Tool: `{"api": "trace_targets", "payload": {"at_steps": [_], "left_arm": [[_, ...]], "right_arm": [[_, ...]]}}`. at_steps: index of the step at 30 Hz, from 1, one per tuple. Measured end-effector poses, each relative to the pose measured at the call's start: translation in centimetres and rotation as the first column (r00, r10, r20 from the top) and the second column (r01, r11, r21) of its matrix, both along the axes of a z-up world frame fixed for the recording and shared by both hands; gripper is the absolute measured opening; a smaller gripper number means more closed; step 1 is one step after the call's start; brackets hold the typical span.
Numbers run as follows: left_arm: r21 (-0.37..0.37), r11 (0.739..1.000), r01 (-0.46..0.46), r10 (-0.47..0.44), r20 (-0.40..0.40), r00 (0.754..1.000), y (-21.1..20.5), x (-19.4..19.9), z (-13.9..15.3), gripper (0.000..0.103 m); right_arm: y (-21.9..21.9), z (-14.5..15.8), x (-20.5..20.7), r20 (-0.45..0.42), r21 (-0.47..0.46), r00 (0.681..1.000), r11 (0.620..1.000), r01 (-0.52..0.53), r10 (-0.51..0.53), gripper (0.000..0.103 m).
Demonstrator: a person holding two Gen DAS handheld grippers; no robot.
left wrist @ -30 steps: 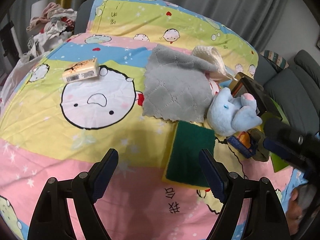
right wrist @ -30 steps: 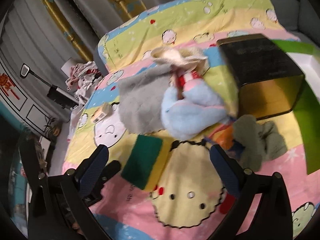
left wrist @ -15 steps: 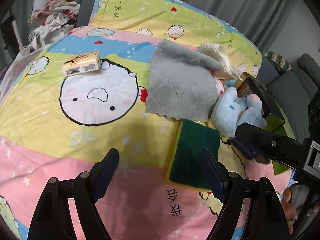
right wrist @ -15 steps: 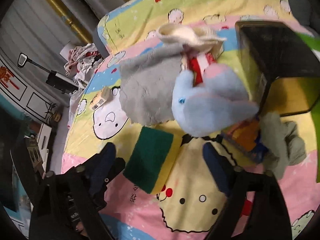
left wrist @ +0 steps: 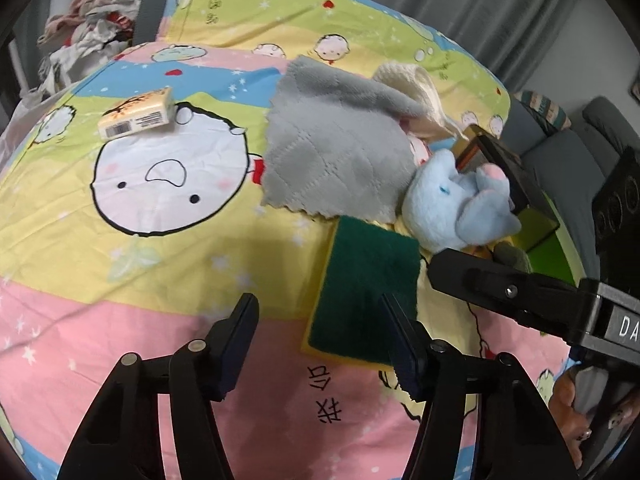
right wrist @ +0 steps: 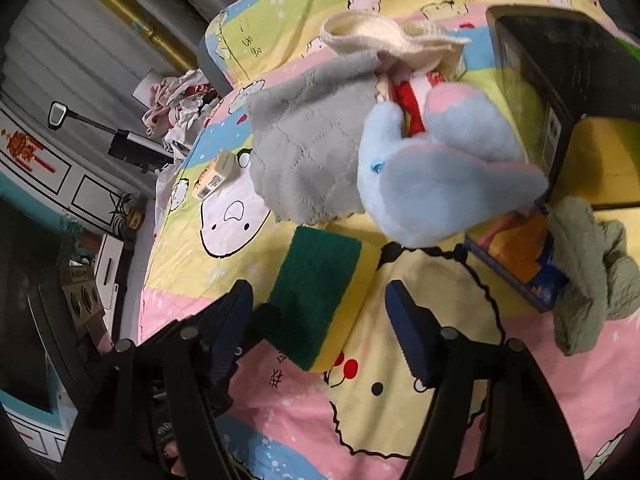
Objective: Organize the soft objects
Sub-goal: 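Grasp the green-yellow sponge with the left gripper and lift it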
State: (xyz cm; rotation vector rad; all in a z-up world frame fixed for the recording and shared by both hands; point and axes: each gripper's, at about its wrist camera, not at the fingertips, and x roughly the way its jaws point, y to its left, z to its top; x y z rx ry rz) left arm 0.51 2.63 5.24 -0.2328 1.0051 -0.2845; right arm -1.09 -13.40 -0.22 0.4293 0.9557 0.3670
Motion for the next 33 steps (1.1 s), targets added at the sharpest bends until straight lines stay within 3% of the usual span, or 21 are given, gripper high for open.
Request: {"api": "trace_targets", "payload": {"at_steps": [9,15,22,30,33], "left_arm": [[0.004,0.999,0.041,-0.041,-0.027,0.999,-1.3,0.0,-0.8,0.061],[-0.036,0.997,0.068,-0.069,-0.039,0.997,-1.4,-0.1,-1.0,0.046],[-0.021,0.998,0.06,-0.061,-0.022,0.998,-1.3,-0.4,-0.5,0.046],[-0.041,0.998,0.048,-0.049,-0.019,0.999,-0.6,-0.3,-0.2,0.046],[-0.047,0.997,0.069,-0.071,-0.039,0.997,-1.3,0.0,-0.7,0.046]], "right_arm": [[1.3,-2.0,1.0,-0.069,0.005,0.996,0.998,-0.056,0.056,0.069],[2.0,-3.1,1.5,-0.107,0.055,0.99,0.995,-0.087,0.092,0.067],[1.3,-2.7,1.1,-0.098,0.062,0.992,0.995,-0.073,0.079,0.057],[1.1,-2.0,0.9,-0.076,0.084,0.994,0.994,-0.076,0.082,0.059],[1.2,-2.8,1.4,-0.105,0.061,0.992,0.996,-0.057,0.064,0.059]]}}
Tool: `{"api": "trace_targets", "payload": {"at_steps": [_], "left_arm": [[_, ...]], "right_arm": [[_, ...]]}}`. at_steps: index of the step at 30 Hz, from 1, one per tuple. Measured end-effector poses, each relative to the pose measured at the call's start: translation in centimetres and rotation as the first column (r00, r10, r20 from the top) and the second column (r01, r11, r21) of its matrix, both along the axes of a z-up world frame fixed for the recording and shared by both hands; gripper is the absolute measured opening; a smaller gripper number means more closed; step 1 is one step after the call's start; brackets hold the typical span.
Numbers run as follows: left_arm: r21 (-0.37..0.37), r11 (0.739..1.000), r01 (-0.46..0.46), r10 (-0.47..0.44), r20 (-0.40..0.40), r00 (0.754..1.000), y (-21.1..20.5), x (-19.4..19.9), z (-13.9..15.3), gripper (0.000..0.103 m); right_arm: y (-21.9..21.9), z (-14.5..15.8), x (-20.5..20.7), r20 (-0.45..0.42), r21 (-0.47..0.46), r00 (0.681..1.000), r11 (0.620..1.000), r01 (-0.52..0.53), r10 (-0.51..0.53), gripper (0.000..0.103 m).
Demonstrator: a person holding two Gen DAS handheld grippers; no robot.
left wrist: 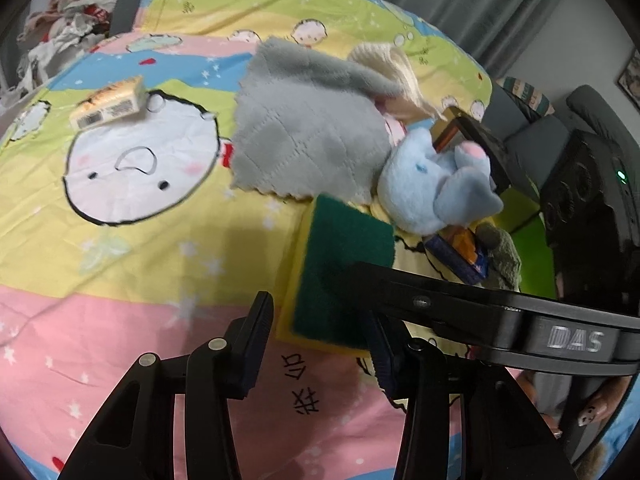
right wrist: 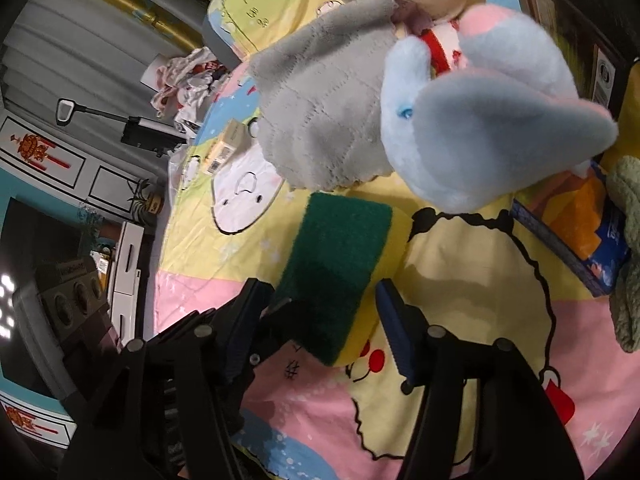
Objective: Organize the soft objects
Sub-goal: 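Grasp the green-yellow sponge with the left gripper and lift it, then carry the sponge into the white box and release it from the left gripper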
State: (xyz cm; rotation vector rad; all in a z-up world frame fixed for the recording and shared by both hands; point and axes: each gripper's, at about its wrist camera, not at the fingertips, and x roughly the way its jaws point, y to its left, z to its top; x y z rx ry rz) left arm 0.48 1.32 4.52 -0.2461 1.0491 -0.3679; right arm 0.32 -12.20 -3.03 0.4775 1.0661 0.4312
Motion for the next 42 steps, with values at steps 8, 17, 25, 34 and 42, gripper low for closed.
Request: {"api": "trace_targets", "payload": {"at_steps": [8,17,25,34,42], "left_arm": [[0.094,0.995,0.016,-0.026,0.112,0.993,-1.9,-1.4,1.3,0.046],[0.073,0.997,0.024,-0.045,0.294,0.955,-5.2,-3.2,6.3,0.046],[0.071,0.99,0.124,-0.143,0.4,0.906,-12.2,-3.1,9.6,0.046],[0.072,0.948,0.31,-0.308,0.452,0.837,-21.1,-2.5,10.9,0.046],[0.047,0.865,0.499,-0.467,0.435,0.77,-28.4,-2.0,10.4,0.046]], "right_arm": [[0.3,0.2,-0.4,0.02,0.023,1.0,1.0,0.016,-0.017,0.052],[-2.8,5.6,-3.2,0.205,0.025,0.976,0.997,0.068,-0.071,0.051],[-9.7,8.9,-5.8,0.34,0.061,0.91,0.972,0.229,-0.236,0.048],[-18.8,10.3,-9.0,0.401,0.127,0.794,0.886,0.446,-0.457,0.042],[-25.2,9.4,-12.6,0.396,0.158,0.663,0.759,0.632,-0.635,0.037]]}}
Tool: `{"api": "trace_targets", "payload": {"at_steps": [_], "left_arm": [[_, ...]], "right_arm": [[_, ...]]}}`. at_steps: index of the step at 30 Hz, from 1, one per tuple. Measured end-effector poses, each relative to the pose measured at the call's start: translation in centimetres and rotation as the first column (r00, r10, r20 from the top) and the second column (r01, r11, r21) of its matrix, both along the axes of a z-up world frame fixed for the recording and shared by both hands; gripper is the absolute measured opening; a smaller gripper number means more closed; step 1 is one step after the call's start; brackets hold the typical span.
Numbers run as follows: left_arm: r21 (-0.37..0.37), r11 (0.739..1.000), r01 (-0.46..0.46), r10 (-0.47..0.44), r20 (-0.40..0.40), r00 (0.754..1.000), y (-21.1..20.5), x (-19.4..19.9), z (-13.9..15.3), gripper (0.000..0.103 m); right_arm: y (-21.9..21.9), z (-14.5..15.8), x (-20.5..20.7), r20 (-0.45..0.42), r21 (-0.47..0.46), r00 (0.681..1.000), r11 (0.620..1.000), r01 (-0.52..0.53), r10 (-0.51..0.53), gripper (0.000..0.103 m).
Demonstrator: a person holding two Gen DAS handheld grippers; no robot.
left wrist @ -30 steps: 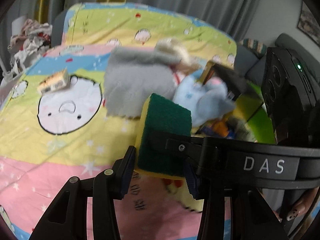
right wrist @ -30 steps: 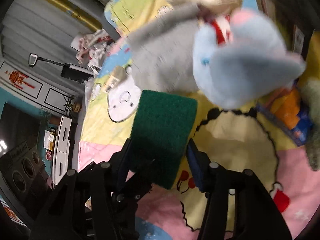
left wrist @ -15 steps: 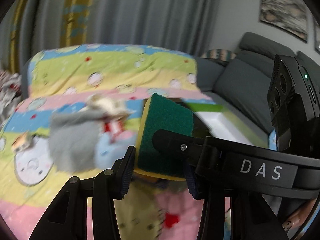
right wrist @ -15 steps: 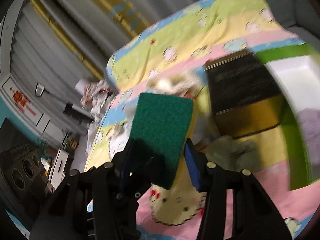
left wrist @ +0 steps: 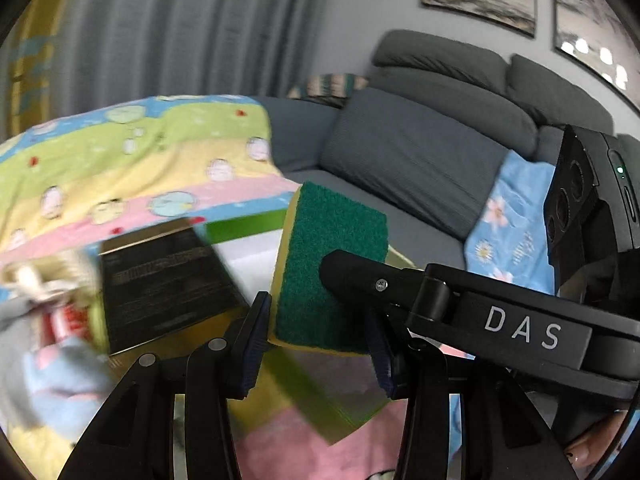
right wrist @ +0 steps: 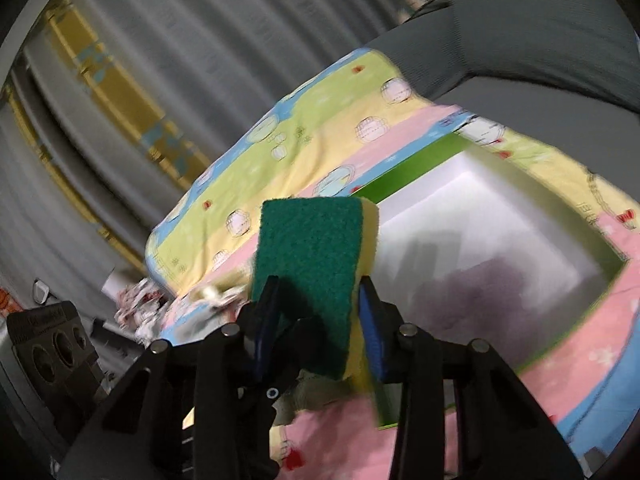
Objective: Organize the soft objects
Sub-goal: 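Carry the sponge into the white box and release it from the left gripper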
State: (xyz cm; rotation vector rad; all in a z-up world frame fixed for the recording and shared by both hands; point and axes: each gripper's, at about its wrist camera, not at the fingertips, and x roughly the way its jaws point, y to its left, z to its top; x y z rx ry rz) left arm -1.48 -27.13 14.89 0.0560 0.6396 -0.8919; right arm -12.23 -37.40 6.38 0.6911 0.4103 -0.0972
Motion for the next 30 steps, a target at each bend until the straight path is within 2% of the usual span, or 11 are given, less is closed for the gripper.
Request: {"api": "trace_targets", "payload": {"at_steps": [3,10,22,25,27,28,30], "left_arm": [[-0.014,0.999,0.041,-0.042,-0.033,0.999,-1.9,0.3,-0.5,0.046],[0.002,0.995,0.101,-0.1,-0.094,0.991,-4.9,0.6,-1.8,0.046],[0.002,0.997,0.079,-0.078,-0.131,0.988,-5.9,0.7,-3.0,0.046],[0.037,0.997,0.073,-0.068,-0.129,0.989,-5.9,0.7,-3.1,0.046],[0.041,0.997,0.068,-0.062,-0.133,0.989,-5.6,0.7,-3.1,0.046],[0.028,0.998,0.061,-0.057,-0.135,0.989,-5.3,0.7,-2.9,0.046],[0.007,0.999,0.047,-0.045,-0.143,0.989,-4.6,0.8,-2.6,0.047]], "right_arm": [[-1.7,-0.7,-0.8,-0.004,0.049,0.998,0.997,0.067,-0.067,0.034],[-3.9,-2.0,-1.6,-0.054,0.089,0.985,0.982,0.166,-0.162,0.033],[-5.2,-2.4,-2.2,-0.098,0.073,0.964,0.964,0.255,-0.248,0.027],[-5.6,-2.6,-2.6,-0.131,0.064,0.95,0.954,0.293,-0.283,0.029],[-6.0,-2.7,-2.7,-0.12,0.087,0.956,0.956,0.279,-0.268,0.029],[-6.0,-2.6,-2.7,-0.114,0.097,0.957,0.955,0.279,-0.268,0.031],[-5.9,-2.3,-3.0,-0.114,0.091,0.952,0.951,0.296,-0.285,0.042]]}}
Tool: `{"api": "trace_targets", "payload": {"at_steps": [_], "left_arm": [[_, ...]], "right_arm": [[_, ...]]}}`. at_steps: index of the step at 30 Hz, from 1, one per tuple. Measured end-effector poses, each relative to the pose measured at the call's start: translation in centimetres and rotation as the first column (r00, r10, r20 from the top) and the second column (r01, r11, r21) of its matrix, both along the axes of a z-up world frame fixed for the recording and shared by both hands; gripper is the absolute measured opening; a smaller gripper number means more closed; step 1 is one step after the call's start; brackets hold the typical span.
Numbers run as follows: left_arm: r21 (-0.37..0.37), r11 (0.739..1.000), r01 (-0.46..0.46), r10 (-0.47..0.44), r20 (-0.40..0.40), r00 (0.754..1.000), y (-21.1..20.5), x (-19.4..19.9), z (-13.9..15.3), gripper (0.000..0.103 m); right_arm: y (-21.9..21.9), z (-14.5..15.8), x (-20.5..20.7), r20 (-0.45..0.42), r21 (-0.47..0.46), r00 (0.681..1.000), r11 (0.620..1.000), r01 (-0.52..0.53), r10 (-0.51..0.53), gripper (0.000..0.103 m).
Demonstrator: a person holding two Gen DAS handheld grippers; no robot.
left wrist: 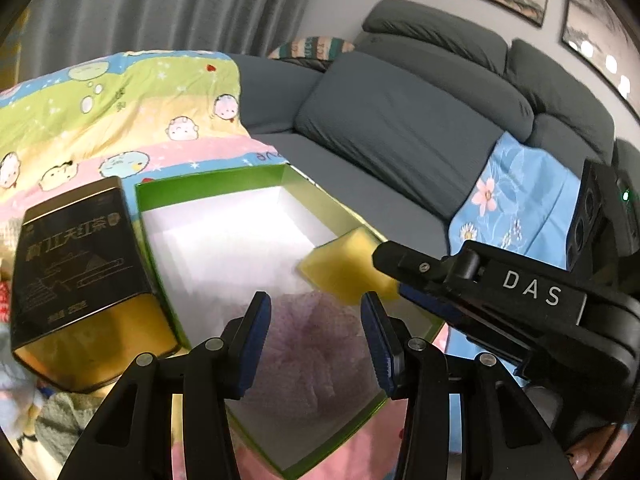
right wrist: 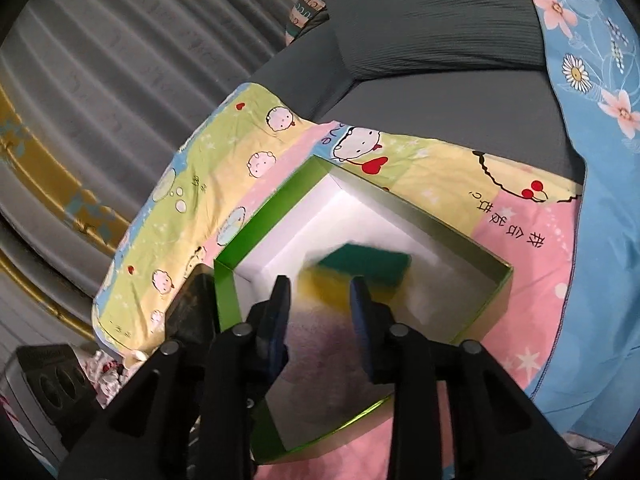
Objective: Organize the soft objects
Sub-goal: 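Carry the sponge into the white box and release it from the left gripper, then move the left gripper back toward the small drink carton on the quilt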
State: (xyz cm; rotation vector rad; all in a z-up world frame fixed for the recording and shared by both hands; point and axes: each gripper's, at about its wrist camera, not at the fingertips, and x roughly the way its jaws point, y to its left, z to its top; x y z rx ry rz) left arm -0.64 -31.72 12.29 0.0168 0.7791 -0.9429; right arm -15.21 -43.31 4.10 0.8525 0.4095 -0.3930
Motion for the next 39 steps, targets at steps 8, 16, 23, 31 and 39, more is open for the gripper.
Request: {"api": "trace_targets", "payload": {"at_steps": [8,16,23,31,39], "left_arm": [[-0.06,0.996,-0.06,0.061,0.005,0.998,3.7,0.4,2.2,0.081],[-0.041,0.983,-0.18,0.181,0.016,0.983,10.7,0.4,3.7,0.082],[-0.032,0.939,-0.343,0.343,-0.02,0.939,19.3,0.6,4.0,0.083],[-0.021,0.85,-0.526,0.525,-0.045,0.85,29.9,0.6,2.5,0.092],[-0.018,0.689,-0.725,0.718,-0.122,0.685,37.7,2.3,-3.0,0.094]], "right_arm": [[1.3,2.0,-0.6,0.058,-0.092,0.998,0.996,-0.005,0.01,0.094],[3.1,3.3,-0.4,0.096,-0.152,0.995,0.988,-0.013,0.028,0.102],[5.2,4.2,0.2,0.073,-0.227,0.994,0.972,-0.057,0.075,0.102],[7.6,4.8,0.9,0.018,-0.304,0.997,0.95,-0.067,0.076,0.102],[11.8,5.4,2.9,0.043,-0.346,0.98,0.924,-0.165,0.192,0.102]]}}
